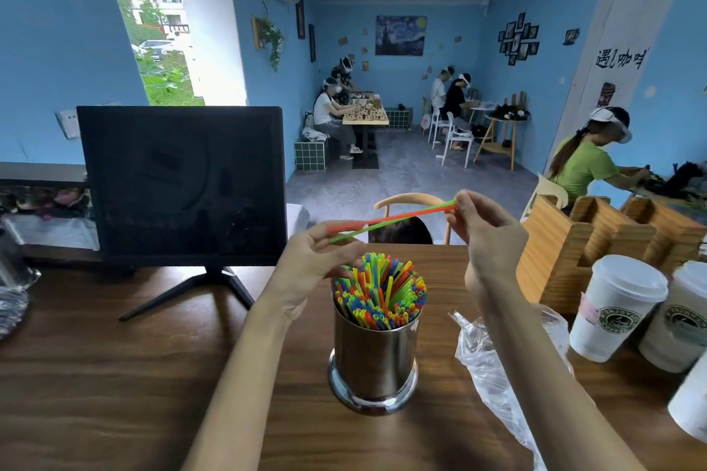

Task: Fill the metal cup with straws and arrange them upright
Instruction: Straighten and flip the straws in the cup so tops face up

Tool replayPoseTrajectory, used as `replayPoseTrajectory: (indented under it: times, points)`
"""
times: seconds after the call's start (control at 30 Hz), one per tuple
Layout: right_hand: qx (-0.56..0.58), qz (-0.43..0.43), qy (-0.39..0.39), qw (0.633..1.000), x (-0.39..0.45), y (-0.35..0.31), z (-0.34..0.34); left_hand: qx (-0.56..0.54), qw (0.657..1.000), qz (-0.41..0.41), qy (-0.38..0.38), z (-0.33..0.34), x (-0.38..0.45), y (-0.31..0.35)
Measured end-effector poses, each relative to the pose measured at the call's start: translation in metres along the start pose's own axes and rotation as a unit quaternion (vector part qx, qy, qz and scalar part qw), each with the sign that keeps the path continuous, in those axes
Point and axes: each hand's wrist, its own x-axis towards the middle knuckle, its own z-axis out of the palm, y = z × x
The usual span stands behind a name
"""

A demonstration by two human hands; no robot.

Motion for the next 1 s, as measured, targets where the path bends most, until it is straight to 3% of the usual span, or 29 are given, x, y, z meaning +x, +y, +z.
replayPoseTrajectory:
  times: [0.17, 0.3, 0.47, 0.6, 0.77, 0.87, 1.0]
  points:
    - [-0.002, 0.075, -0.027, 0.997, -0.010, 0.014, -0.003, -0.121, 0.988, 0.038, 0.090, 0.004, 0.001, -0.001]
    - [0.006, 0.126, -0.029, 0.992, -0.020, 0.022, -0.003, -0.220, 0.972, 0.057, 0.052, 0.003, 0.003, 0.004]
    - [0.038, 0.175, -0.011, 0.984, -0.021, 0.025, 0.003, -0.147, 0.984, 0.102, -0.006, 0.003, -0.004, 0.006]
    - [0.026, 0.202, -0.031, 0.978, -0.020, 0.027, 0.002, -0.145, 0.980, 0.118, 0.065, 0.012, -0.005, 0.009]
    - [-0.036, 0.236, -0.164, 0.957, -0.021, 0.032, -0.006, -0.182, 0.964, 0.128, 0.146, 0.012, 0.002, 0.016]
    - [-0.164, 0.170, -0.264, 0.935, -0.020, 0.032, -0.011, -0.159, 0.956, 0.150, 0.195, 0.010, 0.009, 0.022]
    - [-0.303, 0.060, -0.378, 0.873, -0.019, 0.020, -0.010, -0.102, 0.957, 0.187, 0.198, 0.009, 0.018, 0.033]
